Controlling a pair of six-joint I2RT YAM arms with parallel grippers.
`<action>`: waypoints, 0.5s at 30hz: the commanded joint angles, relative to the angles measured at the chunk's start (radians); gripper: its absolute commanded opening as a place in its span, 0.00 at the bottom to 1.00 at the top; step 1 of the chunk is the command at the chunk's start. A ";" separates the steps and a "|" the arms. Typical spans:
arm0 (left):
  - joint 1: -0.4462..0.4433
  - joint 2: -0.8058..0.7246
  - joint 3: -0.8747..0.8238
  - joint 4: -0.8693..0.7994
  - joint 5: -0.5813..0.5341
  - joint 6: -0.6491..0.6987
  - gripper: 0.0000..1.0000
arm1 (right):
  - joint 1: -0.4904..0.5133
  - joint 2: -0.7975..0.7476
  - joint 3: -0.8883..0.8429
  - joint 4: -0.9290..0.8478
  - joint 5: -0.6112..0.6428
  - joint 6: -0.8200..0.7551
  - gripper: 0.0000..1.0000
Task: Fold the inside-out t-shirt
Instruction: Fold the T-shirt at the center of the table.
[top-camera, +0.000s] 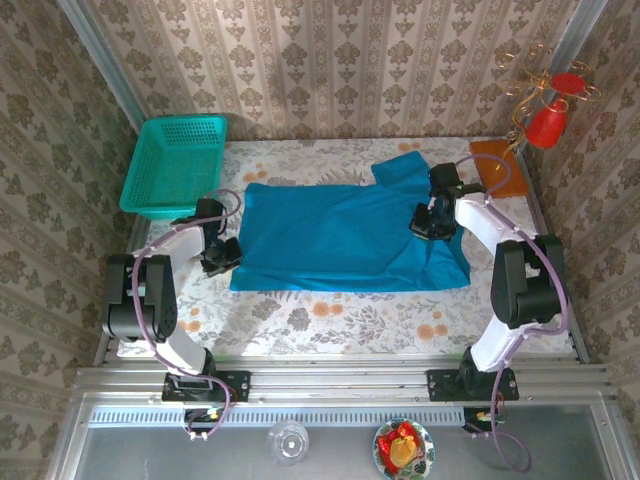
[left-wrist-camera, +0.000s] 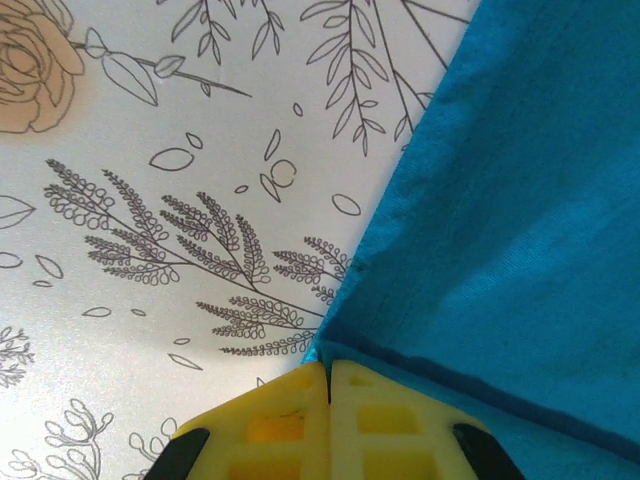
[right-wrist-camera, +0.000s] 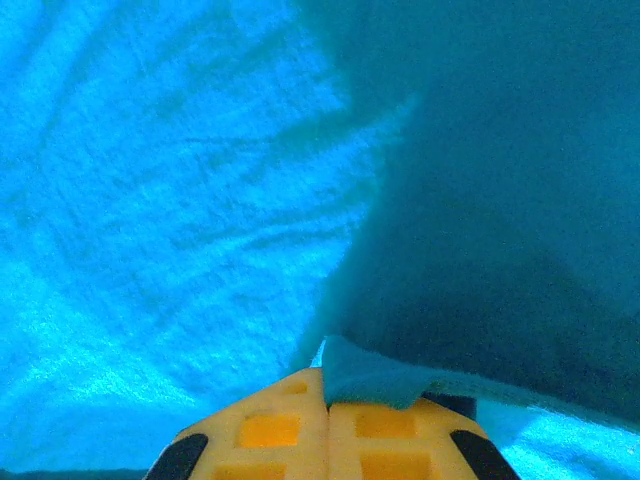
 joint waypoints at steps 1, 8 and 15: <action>0.008 0.017 0.040 0.002 -0.019 0.016 0.00 | -0.006 0.028 0.037 0.007 -0.040 -0.037 0.00; 0.007 0.030 0.064 -0.004 -0.017 0.019 0.00 | -0.028 0.076 0.080 -0.004 -0.047 -0.058 0.00; 0.007 0.017 0.092 -0.019 -0.027 0.040 0.02 | -0.043 0.086 0.080 -0.025 -0.013 -0.054 0.13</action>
